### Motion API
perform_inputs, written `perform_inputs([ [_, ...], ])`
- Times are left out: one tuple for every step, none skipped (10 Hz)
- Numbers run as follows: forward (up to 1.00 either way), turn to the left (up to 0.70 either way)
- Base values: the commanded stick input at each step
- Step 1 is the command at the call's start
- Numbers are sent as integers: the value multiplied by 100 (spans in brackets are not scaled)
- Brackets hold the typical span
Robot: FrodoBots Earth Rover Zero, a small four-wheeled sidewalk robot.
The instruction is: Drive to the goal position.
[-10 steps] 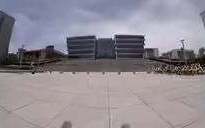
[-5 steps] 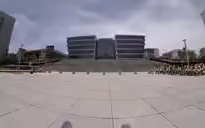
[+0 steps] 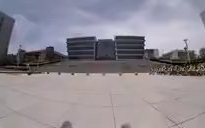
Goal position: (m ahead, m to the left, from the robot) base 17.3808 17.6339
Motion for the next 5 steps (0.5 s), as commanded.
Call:
perform_inputs([
  [70,0],
  [70,0],
  [70,0],
  [70,0],
  [70,0],
])
